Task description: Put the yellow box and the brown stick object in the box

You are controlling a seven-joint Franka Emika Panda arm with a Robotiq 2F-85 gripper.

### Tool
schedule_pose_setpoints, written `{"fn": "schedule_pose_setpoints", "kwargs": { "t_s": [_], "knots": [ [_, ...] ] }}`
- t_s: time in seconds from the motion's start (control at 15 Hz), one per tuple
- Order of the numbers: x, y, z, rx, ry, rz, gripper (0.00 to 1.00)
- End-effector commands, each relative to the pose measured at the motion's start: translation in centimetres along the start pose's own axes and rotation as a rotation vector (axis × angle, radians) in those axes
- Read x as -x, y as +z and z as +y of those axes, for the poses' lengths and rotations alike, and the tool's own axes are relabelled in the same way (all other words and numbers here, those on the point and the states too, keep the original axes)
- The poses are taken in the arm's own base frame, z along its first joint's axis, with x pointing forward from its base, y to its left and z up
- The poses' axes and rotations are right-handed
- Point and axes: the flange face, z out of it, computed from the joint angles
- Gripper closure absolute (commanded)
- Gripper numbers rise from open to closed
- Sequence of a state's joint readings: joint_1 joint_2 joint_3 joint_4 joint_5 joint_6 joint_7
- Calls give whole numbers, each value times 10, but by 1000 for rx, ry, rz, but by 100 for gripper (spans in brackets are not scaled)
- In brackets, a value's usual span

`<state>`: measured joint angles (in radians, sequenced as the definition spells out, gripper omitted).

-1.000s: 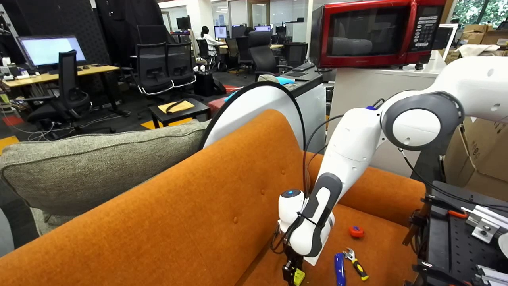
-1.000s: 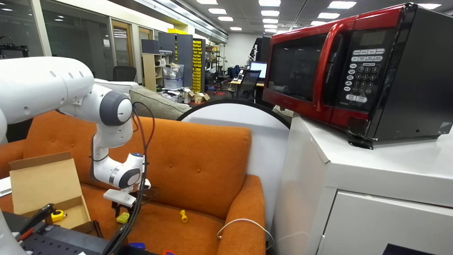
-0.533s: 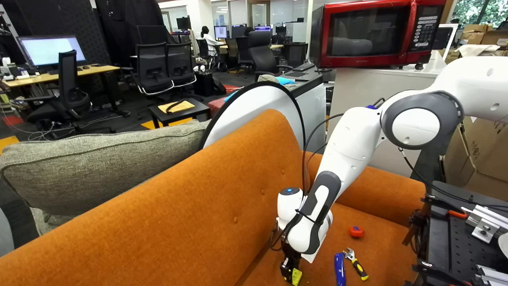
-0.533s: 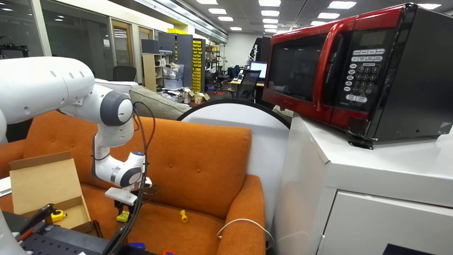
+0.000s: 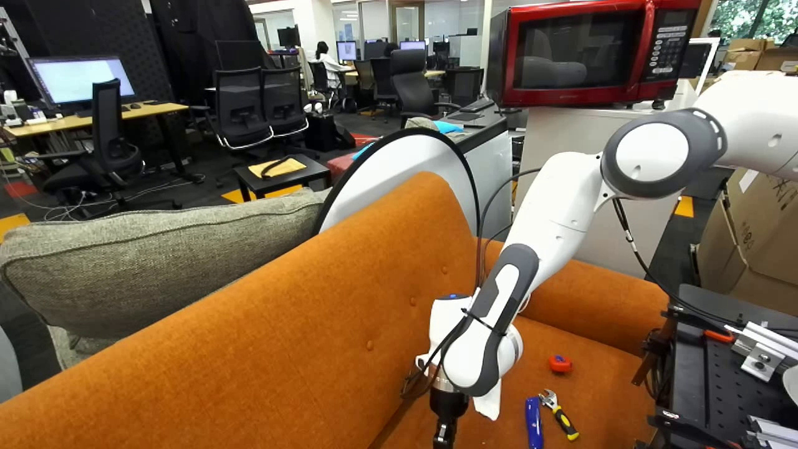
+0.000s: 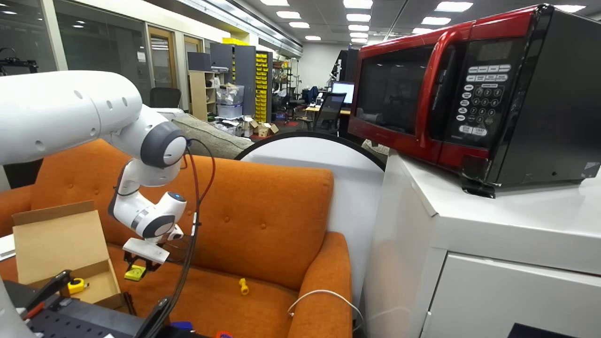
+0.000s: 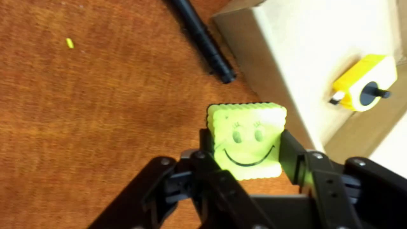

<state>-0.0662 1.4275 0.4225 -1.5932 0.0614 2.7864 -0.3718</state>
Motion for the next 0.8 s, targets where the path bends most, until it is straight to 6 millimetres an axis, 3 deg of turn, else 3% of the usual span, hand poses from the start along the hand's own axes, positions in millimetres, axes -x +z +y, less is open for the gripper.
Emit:
{"fn": "schedule_pose_setpoints", "kwargs": {
  "t_s": [0.0, 0.2, 0.47, 0.53, 0.6, 0.73],
  "knots": [
    [16, -21, -28, -124, -163, -19, 72],
    [29, -18, -50, -236, -275, -78, 72],
    [44, 3, -63, -407, -369, -220, 72],
    [45, 8, -66, -450, -389, -258, 59],
    [45, 11, -68, -487, -406, -284, 22],
    [40, 9, -73, -550, -433, -306, 15]
  ]
}}
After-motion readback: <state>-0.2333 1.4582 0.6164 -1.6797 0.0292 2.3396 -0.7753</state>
